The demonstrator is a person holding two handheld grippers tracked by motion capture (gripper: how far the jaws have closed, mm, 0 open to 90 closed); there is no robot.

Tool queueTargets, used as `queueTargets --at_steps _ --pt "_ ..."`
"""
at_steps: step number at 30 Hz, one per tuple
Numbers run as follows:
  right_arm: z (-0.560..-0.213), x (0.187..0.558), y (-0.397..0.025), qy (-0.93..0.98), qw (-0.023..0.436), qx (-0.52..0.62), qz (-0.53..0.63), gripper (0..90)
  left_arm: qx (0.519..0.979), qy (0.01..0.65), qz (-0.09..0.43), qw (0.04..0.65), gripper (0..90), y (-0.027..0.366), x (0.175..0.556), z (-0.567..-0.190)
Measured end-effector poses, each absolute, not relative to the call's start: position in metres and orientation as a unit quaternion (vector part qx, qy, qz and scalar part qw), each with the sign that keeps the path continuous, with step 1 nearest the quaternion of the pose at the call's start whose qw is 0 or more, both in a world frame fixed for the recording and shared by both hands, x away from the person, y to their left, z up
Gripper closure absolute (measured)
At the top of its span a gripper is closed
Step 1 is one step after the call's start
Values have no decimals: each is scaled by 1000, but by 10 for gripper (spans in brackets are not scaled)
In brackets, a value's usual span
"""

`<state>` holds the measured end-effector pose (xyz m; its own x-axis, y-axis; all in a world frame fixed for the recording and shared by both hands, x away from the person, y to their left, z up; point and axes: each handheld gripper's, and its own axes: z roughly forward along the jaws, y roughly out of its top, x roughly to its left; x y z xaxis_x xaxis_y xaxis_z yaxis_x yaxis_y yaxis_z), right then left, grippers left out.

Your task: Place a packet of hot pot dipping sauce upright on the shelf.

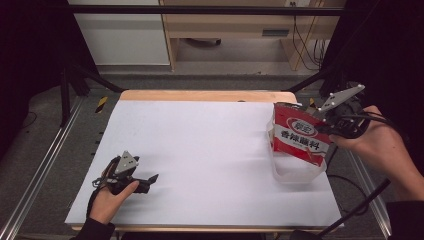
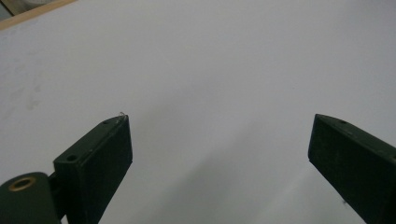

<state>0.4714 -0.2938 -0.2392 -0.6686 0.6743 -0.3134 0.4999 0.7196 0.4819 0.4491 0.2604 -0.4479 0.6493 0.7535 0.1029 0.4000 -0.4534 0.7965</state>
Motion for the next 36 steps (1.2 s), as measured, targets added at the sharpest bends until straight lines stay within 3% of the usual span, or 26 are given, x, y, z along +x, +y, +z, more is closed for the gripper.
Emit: queueTargets --at_steps 21,36 --pt "-277 476 -299 891 219 351 184 896 824 348 224 388 65 258 449 -449" --pt "-286 466 -317 887 201 372 184 892 827 345 222 384 65 257 449 -450"
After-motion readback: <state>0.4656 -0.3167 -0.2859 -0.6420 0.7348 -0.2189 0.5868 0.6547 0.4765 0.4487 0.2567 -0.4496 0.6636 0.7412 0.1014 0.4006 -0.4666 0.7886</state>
